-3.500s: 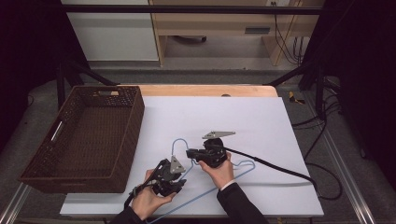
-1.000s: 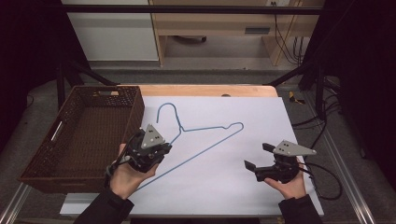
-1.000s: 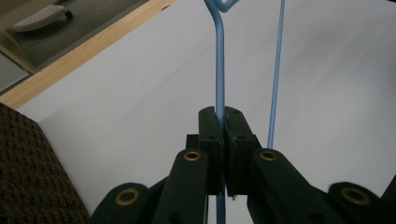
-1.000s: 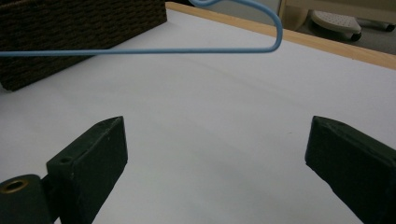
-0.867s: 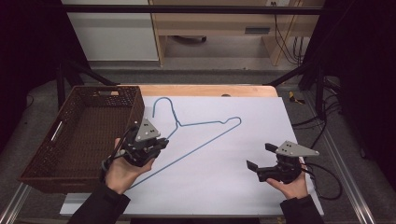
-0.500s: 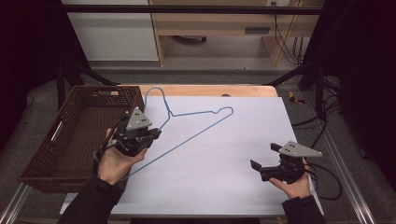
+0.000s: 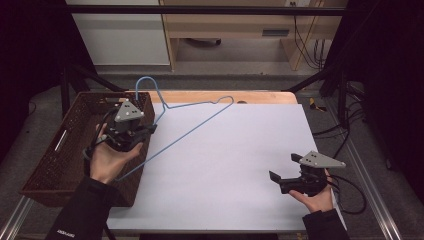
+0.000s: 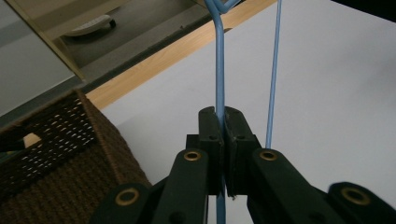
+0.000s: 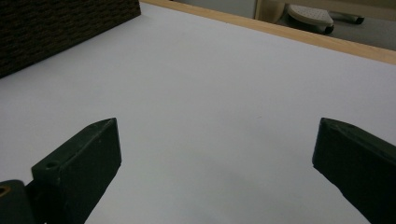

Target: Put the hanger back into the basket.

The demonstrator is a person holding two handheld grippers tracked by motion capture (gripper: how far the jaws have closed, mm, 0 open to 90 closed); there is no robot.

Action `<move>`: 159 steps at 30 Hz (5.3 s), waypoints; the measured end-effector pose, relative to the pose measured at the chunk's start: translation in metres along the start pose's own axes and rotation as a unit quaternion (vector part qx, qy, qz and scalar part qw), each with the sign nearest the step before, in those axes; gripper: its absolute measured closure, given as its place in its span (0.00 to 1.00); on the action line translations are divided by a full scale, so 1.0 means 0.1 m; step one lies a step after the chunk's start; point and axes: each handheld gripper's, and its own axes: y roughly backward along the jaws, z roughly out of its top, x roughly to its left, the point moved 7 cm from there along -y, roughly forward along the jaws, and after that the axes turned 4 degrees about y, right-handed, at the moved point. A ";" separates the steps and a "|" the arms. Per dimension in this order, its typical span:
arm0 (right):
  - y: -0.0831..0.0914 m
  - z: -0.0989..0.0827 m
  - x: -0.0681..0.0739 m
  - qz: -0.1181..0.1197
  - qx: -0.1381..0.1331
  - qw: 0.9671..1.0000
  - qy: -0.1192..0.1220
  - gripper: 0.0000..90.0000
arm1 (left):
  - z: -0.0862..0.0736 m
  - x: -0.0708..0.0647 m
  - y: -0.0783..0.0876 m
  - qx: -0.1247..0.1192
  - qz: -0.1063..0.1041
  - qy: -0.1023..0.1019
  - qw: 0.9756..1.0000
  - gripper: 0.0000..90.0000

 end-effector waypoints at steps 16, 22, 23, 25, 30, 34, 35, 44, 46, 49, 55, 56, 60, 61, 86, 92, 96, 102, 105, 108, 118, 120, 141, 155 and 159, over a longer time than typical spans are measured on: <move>0.00 0.00 0.00 0.000 0.002 1.000 0.000 0.02 | -0.07 0.60 0.22 0.009 0.031 0.034 0.999 0.97; 0.00 0.00 -0.01 -0.002 0.001 1.000 -0.001 0.02 | -0.14 0.86 0.31 0.006 0.057 0.056 0.997 0.97; 0.00 0.00 -0.01 -0.001 0.001 1.000 -0.001 0.02 | -0.15 0.90 0.32 0.005 0.060 0.058 0.997 0.97; 0.00 0.00 -0.01 -0.001 0.001 1.000 -0.001 0.02 | -0.19 0.97 0.35 0.004 0.069 0.062 0.996 0.97; 0.00 0.00 -0.01 -0.002 0.000 1.000 -0.001 0.02 | -0.28 1.12 0.40 0.001 0.082 0.079 0.994 0.97; 0.00 0.00 -0.01 -0.003 0.000 1.000 -0.001 0.02 | -0.37 1.23 0.46 0.003 0.091 0.085 0.992 0.97; 0.00 0.00 -0.01 -0.003 0.000 1.000 -0.001 0.02 | -0.40 1.26 0.47 0.003 0.095 0.087 0.992 0.97; -0.02 -0.01 -0.01 -0.003 0.003 1.000 0.002 0.02 | -0.65 1.50 0.60 0.006 0.119 0.109 0.987 0.97; -0.02 -0.01 -0.01 -0.004 0.003 1.000 0.001 0.02 | -0.69 1.53 0.62 0.008 0.123 0.113 0.986 0.97; -0.02 -0.02 -0.01 -0.003 0.003 1.000 -0.001 0.02 | -0.79 1.60 0.65 0.010 0.130 0.116 0.985 0.97; -0.03 -0.02 -0.01 -0.003 0.005 1.000 -0.001 0.02 | -0.93 1.71 0.66 0.014 0.142 0.119 0.983 0.97; -0.03 -0.02 -0.01 -0.004 0.005 1.000 0.000 0.02 | -0.96 1.73 0.66 0.016 0.144 0.120 0.982 0.97; -0.03 -0.02 -0.01 -0.004 0.005 1.000 0.000 0.02 | -1.04 1.78 0.65 0.017 0.148 0.120 0.982 0.97; -0.03 -0.02 -0.01 -0.004 0.005 1.000 0.000 0.02 | -1.07 1.79 0.64 0.019 0.149 0.120 0.981 0.97; -0.03 -0.03 -0.01 -0.005 0.008 1.000 0.001 0.02 | -1.36 1.79 0.29 0.030 0.155 0.102 0.982 0.97; -0.03 -0.03 -0.01 -0.005 0.008 1.000 -0.002 0.02 | -1.47 1.75 0.07 0.057 0.142 0.105 0.983 0.97; -0.03 -0.03 -0.01 -0.005 0.008 1.000 -0.002 0.02 | -1.57 1.73 -0.04 0.074 0.132 0.112 0.982 0.97; -0.03 -0.03 -0.01 -0.005 0.009 1.000 -0.002 0.02 | -1.70 1.74 -0.14 0.105 0.124 0.140 0.977 0.95; -0.03 -0.03 -0.01 -0.003 0.008 1.000 -0.002 0.02 | -1.70 1.74 -0.11 0.107 0.124 0.150 0.975 0.92; -0.03 -0.04 -0.02 -0.005 0.008 1.000 -0.001 0.02 | -1.67 1.72 -0.05 0.096 0.122 0.153 0.976 0.89; -0.02 -0.03 -0.04 -0.005 0.003 1.000 -0.003 0.02 | -1.42 1.41 0.18 -0.006 0.073 0.169 0.983 0.56; -0.02 -0.03 -0.04 -0.005 0.002 1.000 -0.003 0.02 | -1.36 1.33 0.21 -0.028 0.058 0.170 0.983 0.49; 0.00 -0.02 -0.05 -0.004 -0.006 1.000 -0.007 0.02 | -0.95 0.15 0.09 -0.127 -0.048 0.114 0.984 0.12; 0.01 -0.02 -0.04 -0.003 -0.008 1.000 -0.007 0.01 | -1.06 -0.40 -0.29 -0.099 -0.097 0.092 0.986 0.07; 0.02 -0.03 -0.04 -0.003 -0.008 1.000 -0.007 0.01 | -1.09 -0.46 -0.34 -0.096 -0.098 0.085 0.987 0.07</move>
